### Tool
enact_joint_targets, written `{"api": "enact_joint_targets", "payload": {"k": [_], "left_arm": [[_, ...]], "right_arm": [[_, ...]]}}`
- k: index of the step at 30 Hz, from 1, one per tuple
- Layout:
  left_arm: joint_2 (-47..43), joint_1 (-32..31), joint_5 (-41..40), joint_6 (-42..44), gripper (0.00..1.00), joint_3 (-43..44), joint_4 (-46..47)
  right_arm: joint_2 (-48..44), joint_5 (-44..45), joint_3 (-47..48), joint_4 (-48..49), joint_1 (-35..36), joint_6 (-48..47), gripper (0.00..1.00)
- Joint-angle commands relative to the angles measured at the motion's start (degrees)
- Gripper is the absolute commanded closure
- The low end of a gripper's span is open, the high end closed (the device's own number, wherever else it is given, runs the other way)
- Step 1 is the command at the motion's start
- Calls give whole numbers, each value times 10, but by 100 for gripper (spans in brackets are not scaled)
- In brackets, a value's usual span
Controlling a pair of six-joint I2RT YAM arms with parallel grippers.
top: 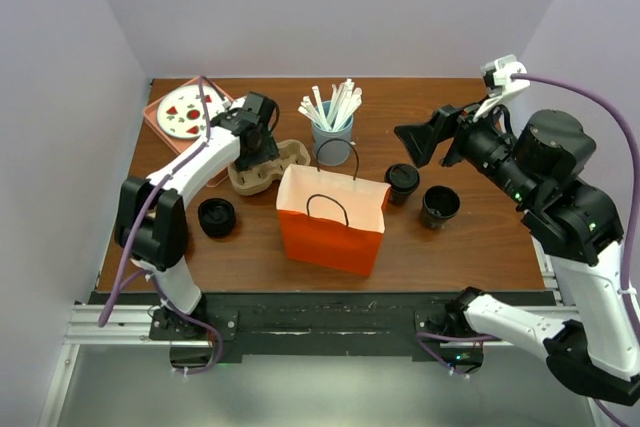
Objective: Pack the takeout coffee
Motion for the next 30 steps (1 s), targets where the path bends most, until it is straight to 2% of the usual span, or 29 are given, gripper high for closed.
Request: {"api": "enact_joint_targets", "payload": {"k": [1,11,30], "left_arm": [[27,0,-9,-21,36,21,34],[105,0,-4,-18,39,77,31],[115,0,-7,-20,57,87,12]], "right_arm": [[12,33,9,-4,1,2,13],[21,19,-6,-4,1,-2,13],[38,12,-20,9,1,-20,13]]}}
